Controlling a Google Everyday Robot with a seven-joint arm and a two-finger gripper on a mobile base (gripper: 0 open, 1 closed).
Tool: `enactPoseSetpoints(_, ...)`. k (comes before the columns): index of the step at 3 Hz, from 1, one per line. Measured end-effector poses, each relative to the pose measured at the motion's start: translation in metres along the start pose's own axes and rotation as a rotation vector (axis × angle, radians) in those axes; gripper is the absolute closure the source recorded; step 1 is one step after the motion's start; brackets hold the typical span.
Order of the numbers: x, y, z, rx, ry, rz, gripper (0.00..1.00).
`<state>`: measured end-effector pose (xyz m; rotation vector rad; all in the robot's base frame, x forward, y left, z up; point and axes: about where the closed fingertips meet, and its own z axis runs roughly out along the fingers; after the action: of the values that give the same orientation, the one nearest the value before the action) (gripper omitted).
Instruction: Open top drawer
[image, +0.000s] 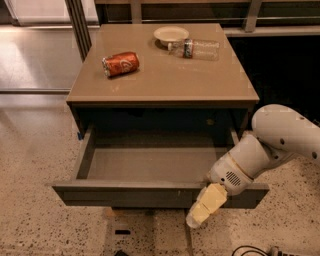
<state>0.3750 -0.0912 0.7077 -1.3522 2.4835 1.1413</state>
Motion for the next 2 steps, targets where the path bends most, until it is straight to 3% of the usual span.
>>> enactPoseSetpoints(2,-0.0036,0.0007,-0.0027,-0.025,-0.002,-0.001,0.0)
